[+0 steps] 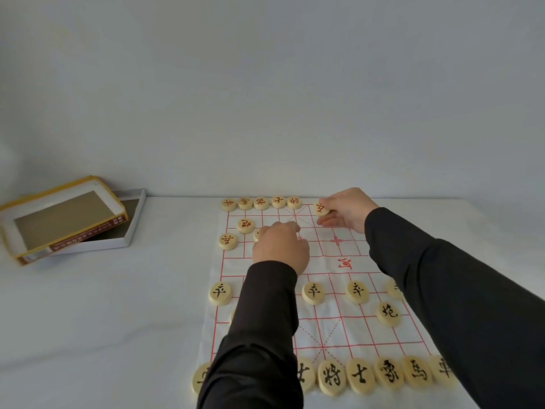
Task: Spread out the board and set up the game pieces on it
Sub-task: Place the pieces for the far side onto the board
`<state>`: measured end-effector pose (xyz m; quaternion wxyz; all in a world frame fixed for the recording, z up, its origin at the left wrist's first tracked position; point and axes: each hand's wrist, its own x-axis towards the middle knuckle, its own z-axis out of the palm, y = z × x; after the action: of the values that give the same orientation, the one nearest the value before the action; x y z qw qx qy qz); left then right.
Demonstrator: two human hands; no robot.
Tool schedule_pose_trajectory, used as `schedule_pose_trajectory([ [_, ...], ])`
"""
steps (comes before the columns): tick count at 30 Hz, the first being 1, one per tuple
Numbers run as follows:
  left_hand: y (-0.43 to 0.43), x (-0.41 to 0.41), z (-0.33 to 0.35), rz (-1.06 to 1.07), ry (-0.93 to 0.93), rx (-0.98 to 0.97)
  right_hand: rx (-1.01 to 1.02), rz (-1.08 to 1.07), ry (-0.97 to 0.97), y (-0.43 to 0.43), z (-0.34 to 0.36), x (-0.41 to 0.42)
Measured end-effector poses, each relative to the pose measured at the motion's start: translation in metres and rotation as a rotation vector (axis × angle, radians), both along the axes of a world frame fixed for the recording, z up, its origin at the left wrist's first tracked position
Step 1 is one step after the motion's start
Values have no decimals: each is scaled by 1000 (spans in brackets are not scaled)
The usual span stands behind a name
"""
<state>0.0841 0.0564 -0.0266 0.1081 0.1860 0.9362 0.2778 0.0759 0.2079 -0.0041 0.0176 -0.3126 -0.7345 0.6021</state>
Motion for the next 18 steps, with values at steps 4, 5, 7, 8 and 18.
schedule_pose_trajectory([
  [4,-1,-1,1,-20,-43,-81,-144,-8,5,-1,3,-6],
  [5,-2,0,1,-30,-54,-106,-149,3,4,0,3,-6],
  [7,-11,-3,1,-24,-58,-156,-118,34,-11,1,2,-3],
  [8,-19,-6,1,-6,-49,-178,-83,53,-27,2,2,-1],
  [18,-64,-24,10,92,-62,-180,183,149,-155,-23,-10,10],
])
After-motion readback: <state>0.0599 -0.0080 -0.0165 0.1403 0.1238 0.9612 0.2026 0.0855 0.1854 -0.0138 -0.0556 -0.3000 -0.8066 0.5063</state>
